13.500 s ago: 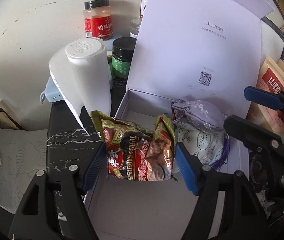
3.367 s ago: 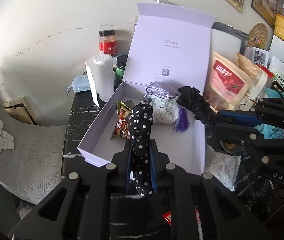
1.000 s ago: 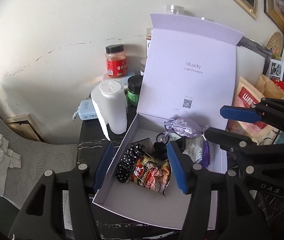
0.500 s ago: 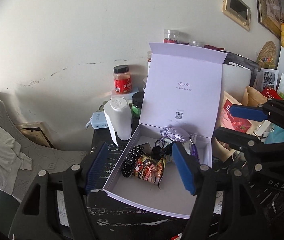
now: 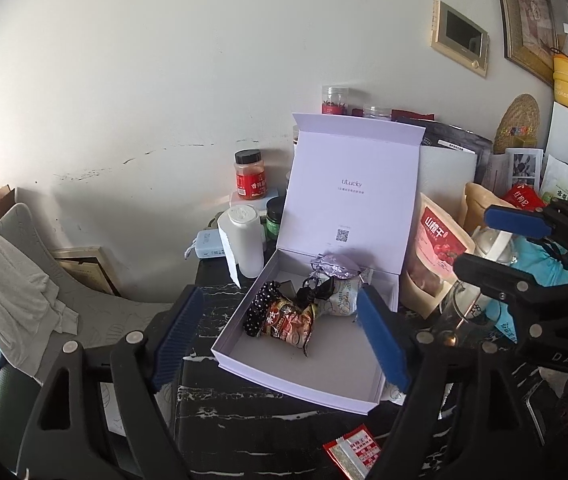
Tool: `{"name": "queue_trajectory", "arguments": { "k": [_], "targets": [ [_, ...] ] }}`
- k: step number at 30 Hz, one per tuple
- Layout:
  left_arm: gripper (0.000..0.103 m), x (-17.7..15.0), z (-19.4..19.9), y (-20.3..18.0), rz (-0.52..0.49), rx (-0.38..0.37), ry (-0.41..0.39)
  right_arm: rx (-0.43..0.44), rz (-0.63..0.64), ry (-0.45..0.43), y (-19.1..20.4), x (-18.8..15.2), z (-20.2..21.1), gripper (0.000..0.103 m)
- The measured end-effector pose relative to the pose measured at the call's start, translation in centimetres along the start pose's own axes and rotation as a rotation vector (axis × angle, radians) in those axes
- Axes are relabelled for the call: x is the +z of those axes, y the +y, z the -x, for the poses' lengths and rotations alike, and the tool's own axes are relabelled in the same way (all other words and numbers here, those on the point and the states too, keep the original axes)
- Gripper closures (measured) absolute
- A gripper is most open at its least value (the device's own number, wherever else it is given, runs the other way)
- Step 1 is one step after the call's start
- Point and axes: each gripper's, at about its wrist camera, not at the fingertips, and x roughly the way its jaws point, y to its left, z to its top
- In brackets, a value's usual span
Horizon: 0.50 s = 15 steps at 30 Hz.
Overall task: Organize objects
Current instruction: 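Withdraw both grippers from the box toward the red-white snack strip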
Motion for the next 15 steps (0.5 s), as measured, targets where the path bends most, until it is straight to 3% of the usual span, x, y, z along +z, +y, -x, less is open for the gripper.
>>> {"name": "queue_trajectory", "arguments": {
  "k": [15],
  "targets": [
    [0.020, -4.6, 6.3, -3.2, -0.007, 0.018, 0.012, -0.009, 0.007, 0.001, 1.3, -4.2, 5.8, 0.043]
  ]
}}
